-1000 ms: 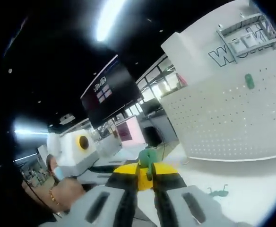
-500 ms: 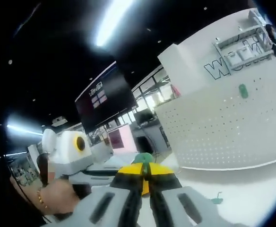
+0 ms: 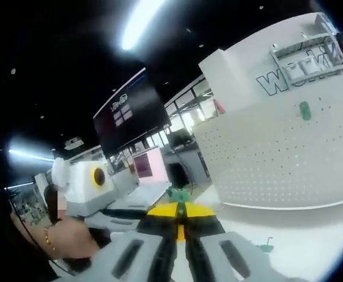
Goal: Insert the hook assembly into the mounting plate slot until the hook locks in place.
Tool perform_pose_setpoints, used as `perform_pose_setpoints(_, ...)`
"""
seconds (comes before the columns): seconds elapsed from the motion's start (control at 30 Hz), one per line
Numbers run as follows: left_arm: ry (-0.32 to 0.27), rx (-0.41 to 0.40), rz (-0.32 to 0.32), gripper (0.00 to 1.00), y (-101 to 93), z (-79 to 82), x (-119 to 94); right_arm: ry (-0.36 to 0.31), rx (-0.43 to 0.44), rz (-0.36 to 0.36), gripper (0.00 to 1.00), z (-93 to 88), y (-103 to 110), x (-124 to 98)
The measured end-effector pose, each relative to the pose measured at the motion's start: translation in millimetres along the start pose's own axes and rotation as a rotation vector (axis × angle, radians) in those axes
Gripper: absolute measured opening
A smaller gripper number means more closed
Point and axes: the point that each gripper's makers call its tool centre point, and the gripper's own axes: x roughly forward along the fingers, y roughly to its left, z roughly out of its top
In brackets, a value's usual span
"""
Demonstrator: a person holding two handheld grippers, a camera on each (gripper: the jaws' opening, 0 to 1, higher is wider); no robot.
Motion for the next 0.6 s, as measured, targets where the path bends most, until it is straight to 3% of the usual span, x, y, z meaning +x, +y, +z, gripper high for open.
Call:
perform_pose_setpoints(0.13, 0.000, -0.016, -0.009, 0.12, 2.1, -3.2, -1.3, 0.008, 0.001, -0.001, 0.00, -2.4, -2.9, 0.7)
perform_pose_setpoints(0.2, -0.009, -0.028, 0.016, 0.17, 8.0, -4.3, -2.8, 0.011, 0.004, -0.003, 0.00, -3.4, -5.6, 1.1)
perform_pose_setpoints(0.37, -0.026, -0.115, 0.028, 0.37, 16.5, -9.7, -5.3, 0.013, 0.013, -0.009, 0.00, -3.9, -10.6, 1.9)
perform_pose_setpoints(0.53, -0.032, -0.051, 0.065, 0.63, 19.8, -10.7, -8.9, 0.017, 0.004, -0.014, 0.00, -2.9, -15.6, 0.5)
perform_pose_setpoints(0.6, -0.036, -0.046, 0.049, 0.67, 17.4, -9.7, -9.2, 0.017, 0.002, -0.018, 0.00, -2.4, -18.1, -0.6)
